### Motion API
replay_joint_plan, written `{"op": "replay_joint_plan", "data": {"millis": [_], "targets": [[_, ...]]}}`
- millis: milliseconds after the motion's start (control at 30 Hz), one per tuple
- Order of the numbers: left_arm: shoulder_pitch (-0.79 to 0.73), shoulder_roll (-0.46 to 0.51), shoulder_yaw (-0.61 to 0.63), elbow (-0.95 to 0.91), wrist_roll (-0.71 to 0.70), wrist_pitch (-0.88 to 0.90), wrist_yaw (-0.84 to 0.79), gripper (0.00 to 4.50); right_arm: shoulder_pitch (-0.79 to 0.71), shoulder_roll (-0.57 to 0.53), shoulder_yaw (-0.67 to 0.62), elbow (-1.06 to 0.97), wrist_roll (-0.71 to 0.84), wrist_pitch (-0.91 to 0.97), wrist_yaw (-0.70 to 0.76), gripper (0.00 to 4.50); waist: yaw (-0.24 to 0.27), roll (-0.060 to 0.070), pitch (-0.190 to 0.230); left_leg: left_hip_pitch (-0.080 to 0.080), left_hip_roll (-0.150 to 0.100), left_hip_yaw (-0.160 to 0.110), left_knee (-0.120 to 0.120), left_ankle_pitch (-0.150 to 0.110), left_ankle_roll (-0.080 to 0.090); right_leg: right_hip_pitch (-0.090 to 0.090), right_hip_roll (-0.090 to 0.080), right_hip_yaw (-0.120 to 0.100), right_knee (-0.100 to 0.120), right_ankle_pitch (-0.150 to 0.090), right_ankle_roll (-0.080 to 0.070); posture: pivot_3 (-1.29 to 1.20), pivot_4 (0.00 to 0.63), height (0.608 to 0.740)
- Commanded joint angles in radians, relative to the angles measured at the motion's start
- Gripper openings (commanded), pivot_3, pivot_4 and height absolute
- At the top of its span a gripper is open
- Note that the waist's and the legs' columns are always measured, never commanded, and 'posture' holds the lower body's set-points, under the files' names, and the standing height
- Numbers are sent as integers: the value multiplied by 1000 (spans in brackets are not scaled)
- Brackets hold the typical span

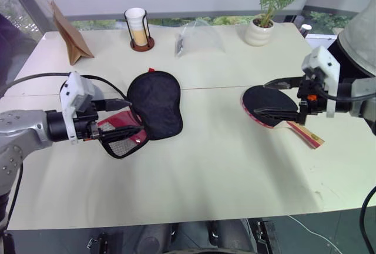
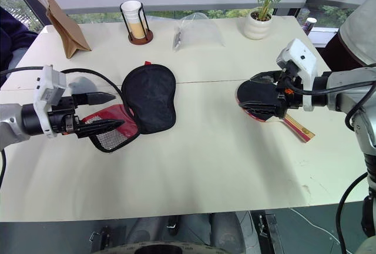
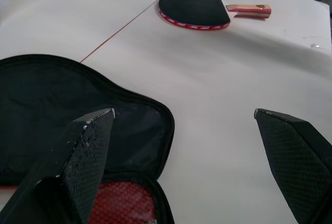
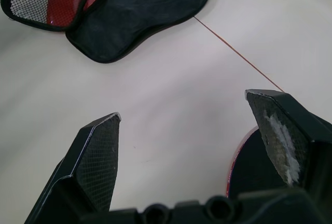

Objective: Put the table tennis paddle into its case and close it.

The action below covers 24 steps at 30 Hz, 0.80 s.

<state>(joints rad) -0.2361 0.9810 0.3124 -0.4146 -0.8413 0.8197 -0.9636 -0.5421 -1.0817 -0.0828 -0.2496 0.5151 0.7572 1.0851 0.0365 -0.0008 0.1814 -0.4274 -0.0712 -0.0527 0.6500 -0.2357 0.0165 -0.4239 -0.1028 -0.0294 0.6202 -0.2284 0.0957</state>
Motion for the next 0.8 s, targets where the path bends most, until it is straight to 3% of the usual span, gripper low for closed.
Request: {"op": "replay_joint_plan", "data": {"millis": [33,800], "targets": [[-14,9,26,-15,-16,-6,-3,4500,-6,-4,-18,-24,2,-2,-6,4198,0,0,0,0,0,0,0,0,0,0,0,0,0,0,0,0,150,734],[-32,4,22,-13,-35,-4,12,4500,-28,18,14,-42,10,24,-20,4198,0,0,0,0,0,0,0,0,0,0,0,0,0,0,0,0,150,734]]}}
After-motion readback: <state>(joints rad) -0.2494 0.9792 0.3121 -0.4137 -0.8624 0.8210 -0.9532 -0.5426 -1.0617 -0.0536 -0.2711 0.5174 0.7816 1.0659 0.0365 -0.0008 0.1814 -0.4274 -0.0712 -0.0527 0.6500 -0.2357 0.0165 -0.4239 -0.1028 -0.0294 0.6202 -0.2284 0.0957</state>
